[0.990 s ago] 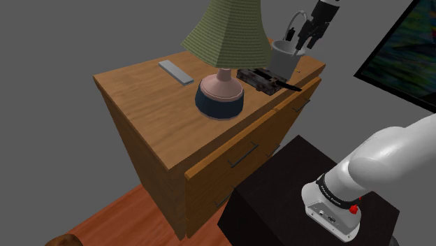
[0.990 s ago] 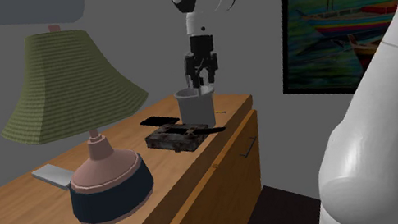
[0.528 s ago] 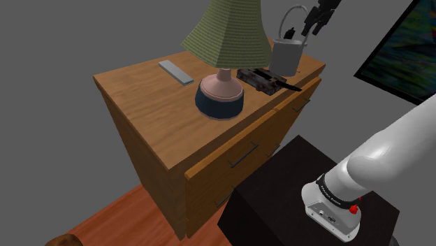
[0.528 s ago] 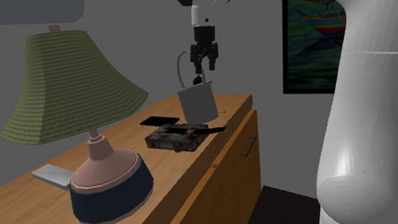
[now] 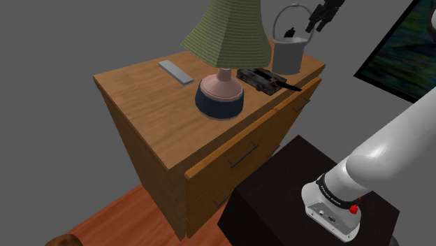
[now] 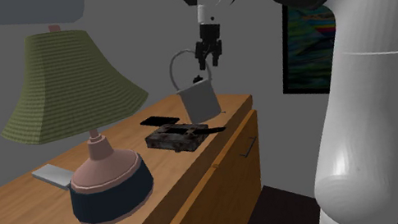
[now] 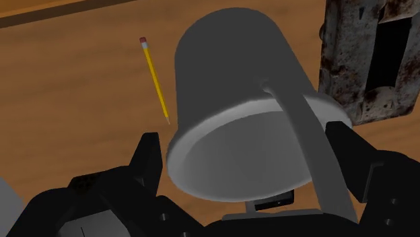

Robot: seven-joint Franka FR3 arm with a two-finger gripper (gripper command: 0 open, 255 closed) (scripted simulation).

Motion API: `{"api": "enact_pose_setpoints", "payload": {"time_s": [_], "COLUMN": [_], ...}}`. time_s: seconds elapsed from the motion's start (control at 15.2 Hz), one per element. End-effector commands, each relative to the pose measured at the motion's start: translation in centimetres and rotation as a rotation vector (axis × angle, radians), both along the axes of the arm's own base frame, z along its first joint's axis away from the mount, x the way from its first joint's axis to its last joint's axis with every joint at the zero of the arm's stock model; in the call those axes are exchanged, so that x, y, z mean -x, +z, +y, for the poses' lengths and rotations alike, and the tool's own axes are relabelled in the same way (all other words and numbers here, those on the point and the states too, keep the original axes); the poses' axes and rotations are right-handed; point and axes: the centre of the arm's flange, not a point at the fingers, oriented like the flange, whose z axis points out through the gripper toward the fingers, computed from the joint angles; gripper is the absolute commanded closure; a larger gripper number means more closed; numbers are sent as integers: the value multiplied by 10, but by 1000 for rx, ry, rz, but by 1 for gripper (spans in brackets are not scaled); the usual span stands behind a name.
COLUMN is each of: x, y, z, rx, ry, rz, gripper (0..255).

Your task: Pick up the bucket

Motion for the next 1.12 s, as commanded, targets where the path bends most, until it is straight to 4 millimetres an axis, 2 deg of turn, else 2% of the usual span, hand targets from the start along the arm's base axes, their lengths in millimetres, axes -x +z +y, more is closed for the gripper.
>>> {"api": "enact_pose_setpoints", "payload": {"time_s": [0.0, 0.13, 0.2, 0.26, 0.33, 0.4, 0.46, 0.53, 0.59, 0.66, 0.73, 0.79, 1.06], "x": [-30, -30, -25, -38, -30, -30, -41, -45, -40, -33, -34, -30, -30], "y": [-76, -79, -87, -74, -81, -80, -81, -87, -94, -86, -87, -79, -58], "z": [3, 3, -2, 0, 13, 11, 21, 21, 35, 36, 41, 3, 3], "rx": [-29, -29, -30, -30, -28, -29, -27, -27, -24, -24, -23, -29, -29], "ry": [6, 6, 6, 8, 7, 8, 8, 7, 9, 9, 9, 6, 6], "rz": [128, 128, 127, 128, 128, 130, 130, 131, 132, 132, 131, 128, 128], "gripper": [0, 0, 255, 255, 255, 255, 255, 255, 255, 255, 255, 255, 255]}}
